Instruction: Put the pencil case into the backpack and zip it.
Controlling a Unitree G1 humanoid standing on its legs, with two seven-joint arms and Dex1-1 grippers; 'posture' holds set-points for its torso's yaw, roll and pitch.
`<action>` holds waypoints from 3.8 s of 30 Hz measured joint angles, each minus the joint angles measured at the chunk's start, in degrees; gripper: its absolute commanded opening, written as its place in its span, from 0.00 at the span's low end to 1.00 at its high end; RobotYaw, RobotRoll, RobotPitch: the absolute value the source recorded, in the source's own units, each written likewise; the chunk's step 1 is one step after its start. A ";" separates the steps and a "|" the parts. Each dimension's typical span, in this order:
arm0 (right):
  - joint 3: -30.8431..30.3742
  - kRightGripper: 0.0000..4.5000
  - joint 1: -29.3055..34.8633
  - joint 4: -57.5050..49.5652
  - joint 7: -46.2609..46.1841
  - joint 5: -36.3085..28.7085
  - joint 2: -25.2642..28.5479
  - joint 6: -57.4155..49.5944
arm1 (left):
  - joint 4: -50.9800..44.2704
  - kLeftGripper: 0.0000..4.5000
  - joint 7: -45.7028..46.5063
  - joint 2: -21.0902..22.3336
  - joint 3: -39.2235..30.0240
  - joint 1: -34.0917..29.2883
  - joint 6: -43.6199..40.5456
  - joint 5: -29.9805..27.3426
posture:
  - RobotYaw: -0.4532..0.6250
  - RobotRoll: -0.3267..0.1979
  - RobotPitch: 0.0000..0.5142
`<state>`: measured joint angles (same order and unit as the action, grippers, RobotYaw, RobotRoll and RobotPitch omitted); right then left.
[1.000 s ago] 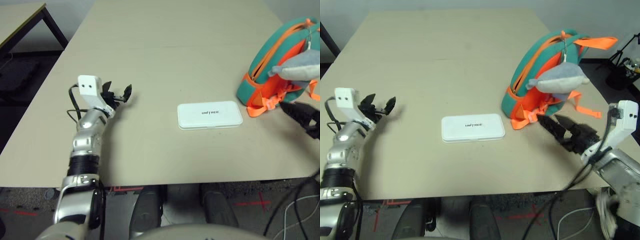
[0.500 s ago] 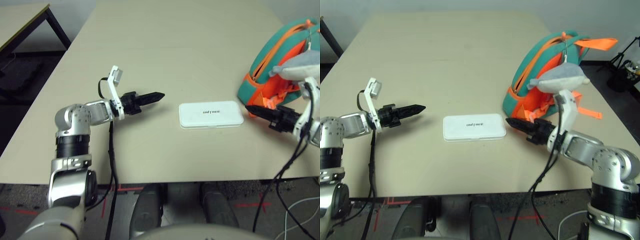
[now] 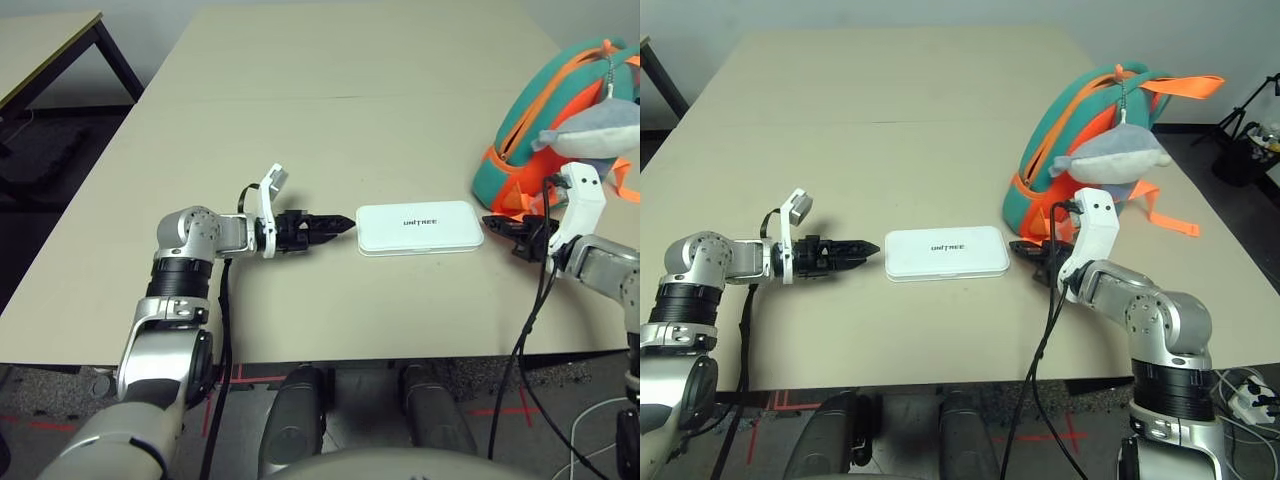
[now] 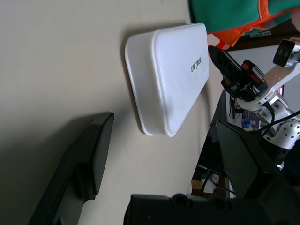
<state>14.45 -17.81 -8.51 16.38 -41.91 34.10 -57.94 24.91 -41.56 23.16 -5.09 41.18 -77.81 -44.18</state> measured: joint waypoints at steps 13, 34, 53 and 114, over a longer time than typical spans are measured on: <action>-3.42 0.00 0.03 -2.12 0.22 7.84 -1.81 1.74 | 2.57 1.00 -1.02 -3.69 0.56 1.15 2.10 3.62 | 0.44 0.62 0.25; 0.49 0.00 1.18 -5.16 -0.64 11.12 -6.72 6.26 | 0.04 1.00 -0.88 -4.70 0.41 -0.45 1.75 3.85 | 0.44 0.62 0.25; -8.73 0.00 1.05 -2.41 0.02 20.76 -6.32 7.65 | -0.64 1.00 -0.30 -4.62 -0.71 -1.06 0.88 3.79 | 0.47 0.62 0.23; 13.08 1.00 -1.43 -5.19 5.34 11.40 10.33 4.95 | -7.61 0.32 -3.58 -6.04 -0.27 -5.92 7.31 2.59 | 0.41 0.62 0.32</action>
<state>27.53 -19.23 -13.70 21.72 -30.51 44.43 -53.00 17.30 -45.14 17.12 -5.36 35.26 -70.50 -41.59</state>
